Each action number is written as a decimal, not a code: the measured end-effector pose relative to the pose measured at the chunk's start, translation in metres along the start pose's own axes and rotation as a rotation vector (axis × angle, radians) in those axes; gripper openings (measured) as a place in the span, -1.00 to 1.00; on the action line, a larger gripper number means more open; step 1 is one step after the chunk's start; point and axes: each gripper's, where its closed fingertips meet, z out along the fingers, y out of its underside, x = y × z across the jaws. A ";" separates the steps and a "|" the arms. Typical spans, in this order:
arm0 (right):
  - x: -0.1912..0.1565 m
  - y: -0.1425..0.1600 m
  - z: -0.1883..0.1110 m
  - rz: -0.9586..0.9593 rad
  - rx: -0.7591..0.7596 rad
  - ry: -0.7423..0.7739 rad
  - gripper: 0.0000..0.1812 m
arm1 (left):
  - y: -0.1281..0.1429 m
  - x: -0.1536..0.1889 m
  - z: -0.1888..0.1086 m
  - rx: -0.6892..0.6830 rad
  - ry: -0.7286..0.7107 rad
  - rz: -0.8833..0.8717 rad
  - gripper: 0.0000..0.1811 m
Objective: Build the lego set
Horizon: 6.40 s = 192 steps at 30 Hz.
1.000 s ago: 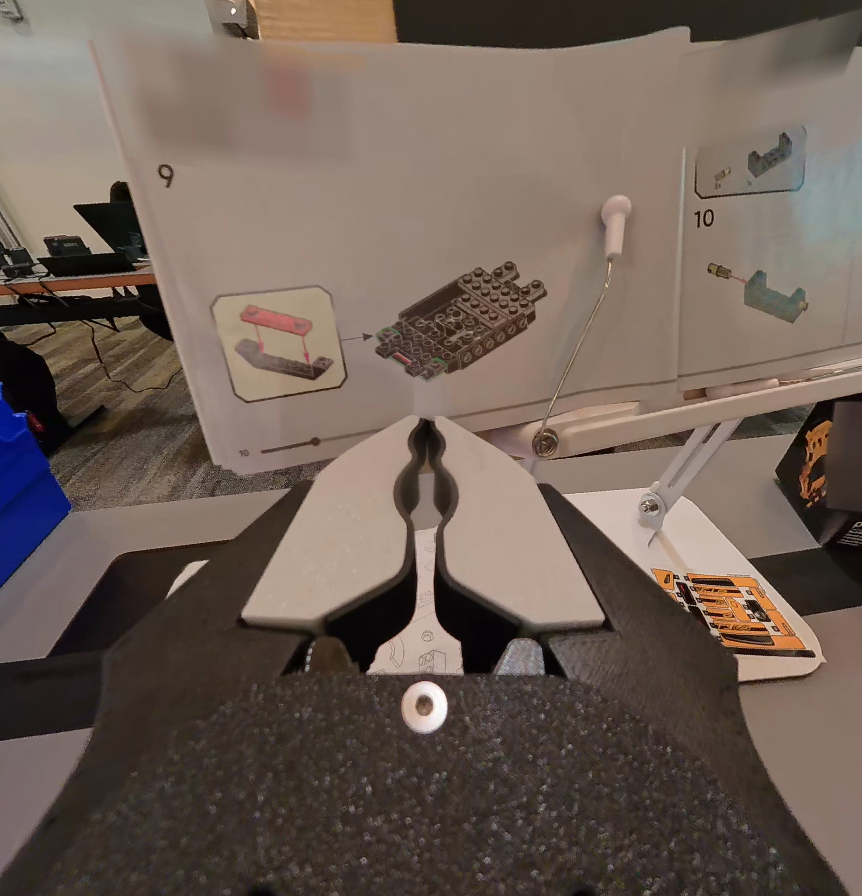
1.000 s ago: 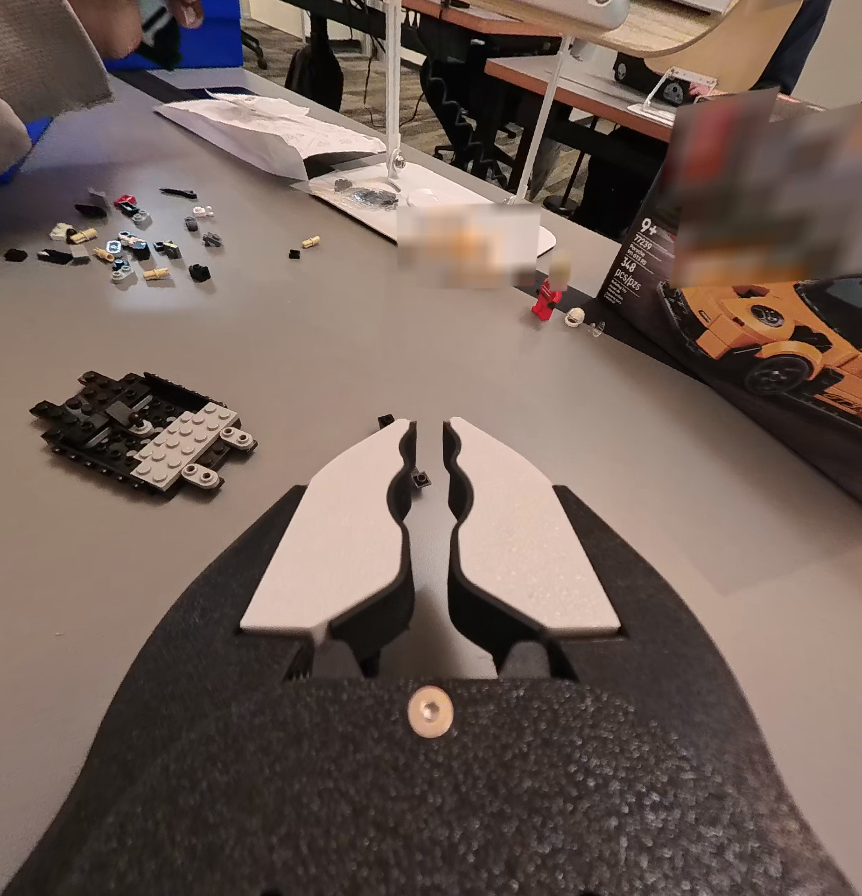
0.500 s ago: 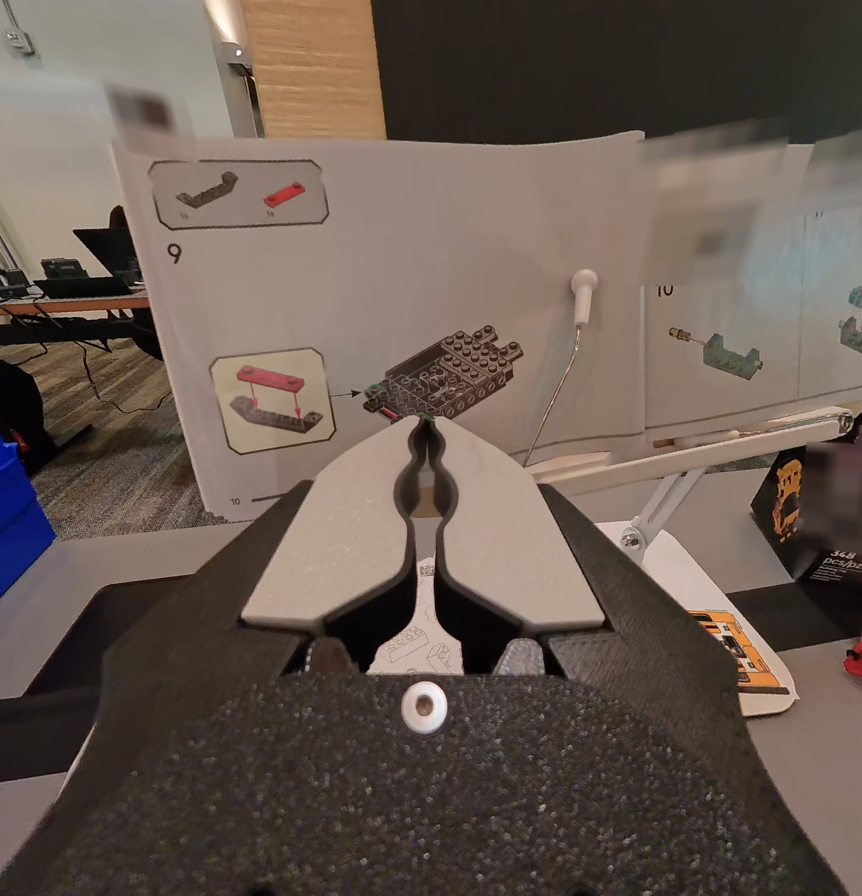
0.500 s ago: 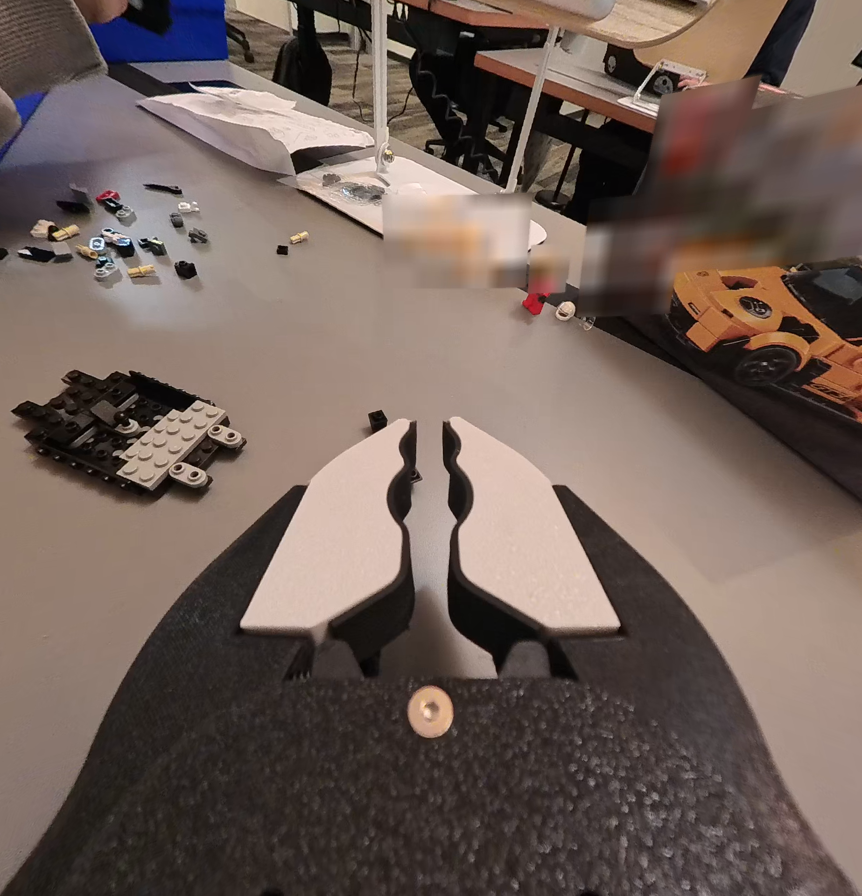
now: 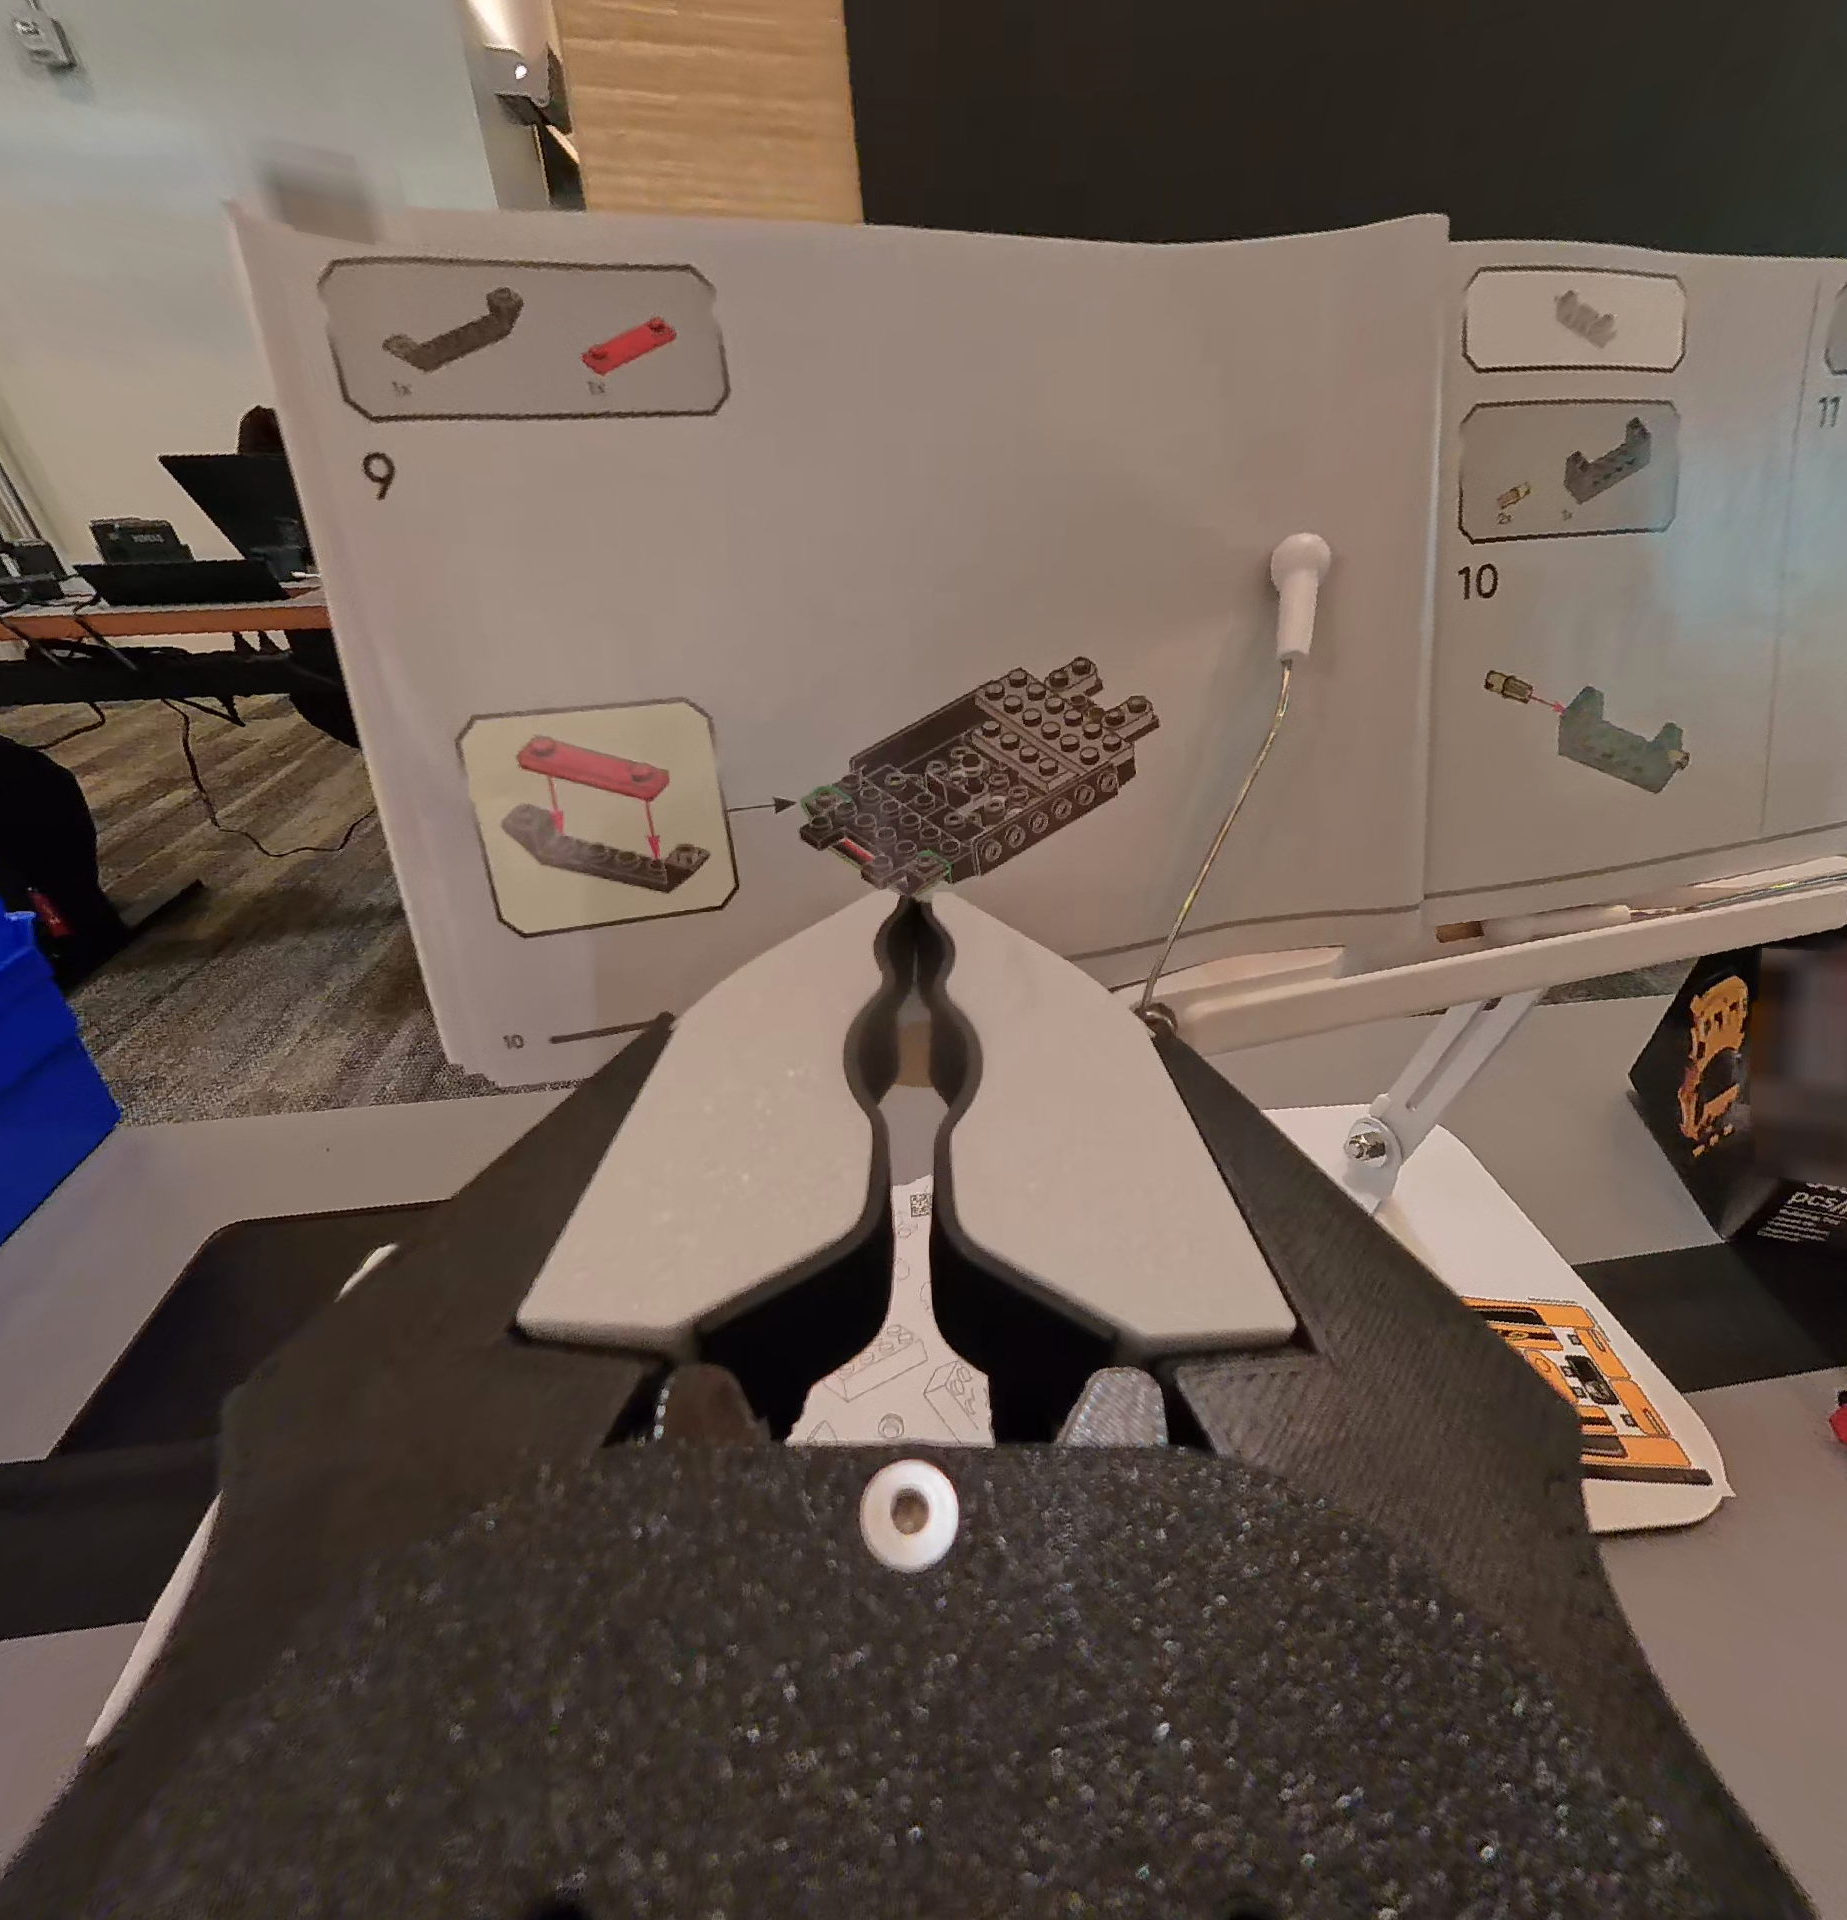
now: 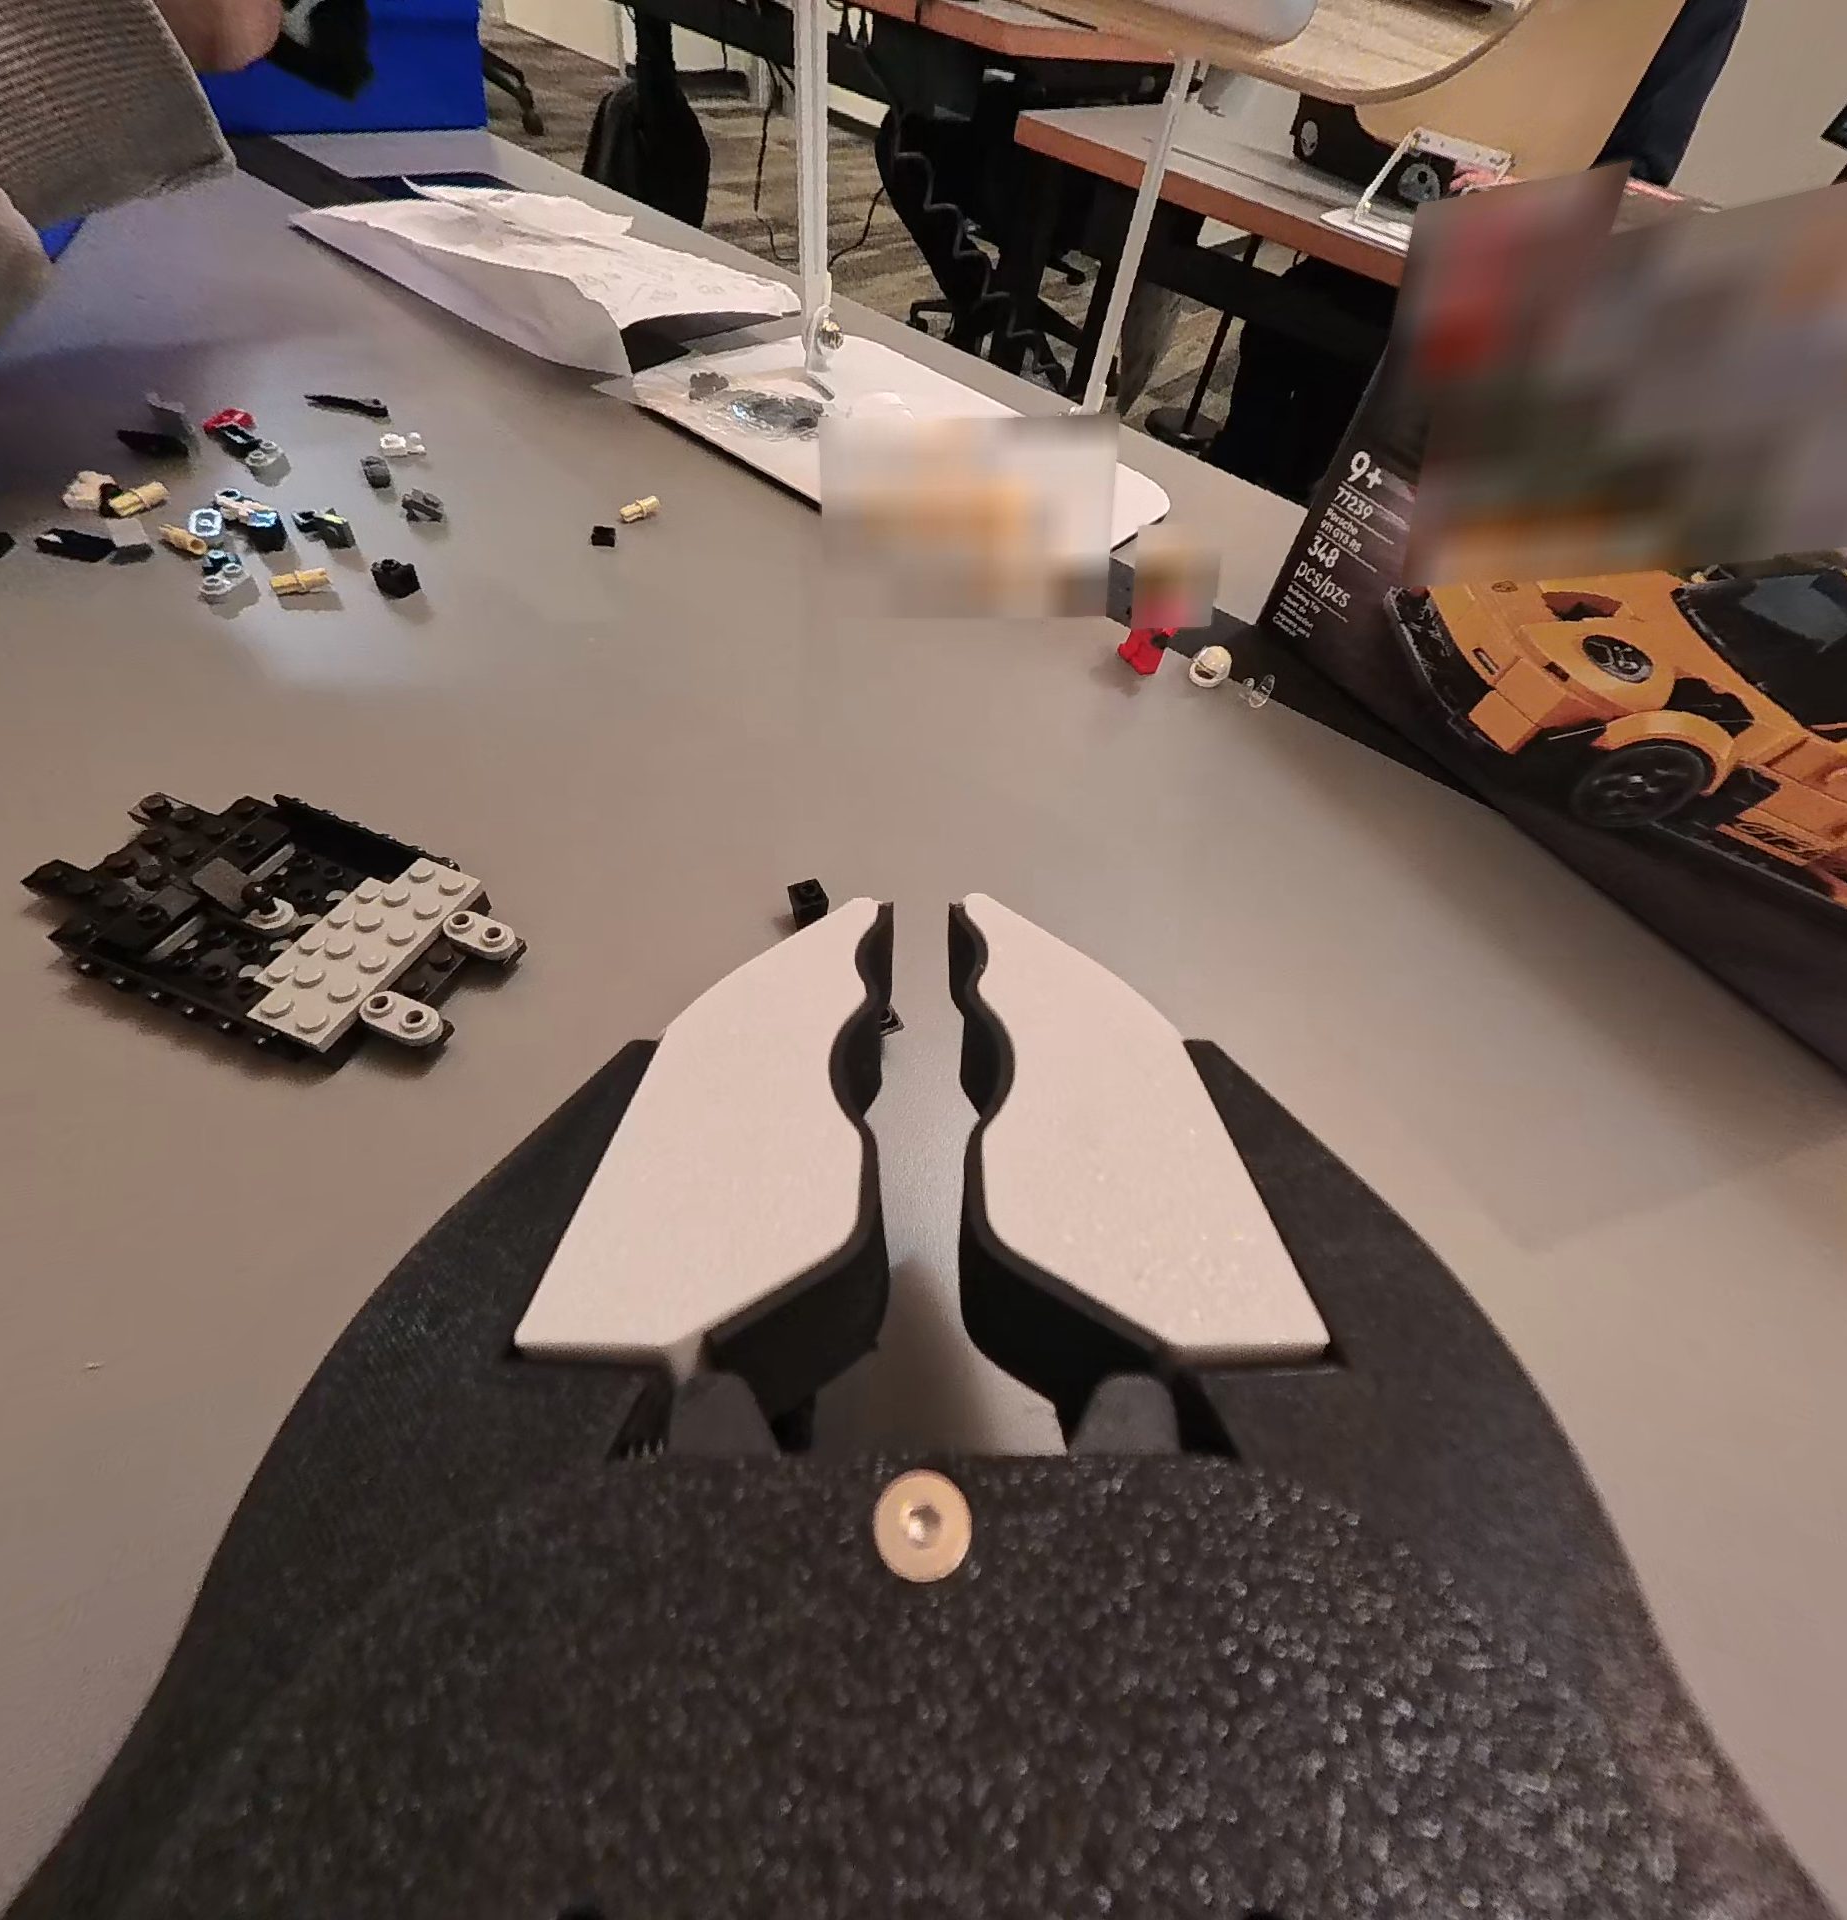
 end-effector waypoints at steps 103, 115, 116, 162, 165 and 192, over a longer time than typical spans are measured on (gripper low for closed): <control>-0.022 0.024 0.033 -0.241 -0.499 -0.400 -0.92 | 0.138 0.183 -0.295 -0.380 0.906 0.200 -0.94; -0.020 0.038 0.038 -0.302 -0.593 -0.443 -0.92 | 0.142 0.183 -0.295 -0.393 0.918 0.199 -0.93; -0.020 0.038 0.039 -0.302 -0.594 -0.446 -0.92 | 0.142 0.184 -0.296 -0.394 0.920 0.201 -0.93; -0.128 -0.038 -0.027 -0.115 -0.298 -0.958 -0.88 | 0.107 0.212 -0.310 -0.285 1.146 -0.053 -0.72; -0.155 -0.064 -0.046 -0.083 -0.184 -1.074 -0.88 | 0.096 0.218 -0.324 -0.244 1.247 -0.102 -0.74; -0.185 -0.102 -0.073 0.205 0.023 -1.212 -0.88 | 0.055 0.216 -0.354 -0.059 1.298 -0.201 -0.93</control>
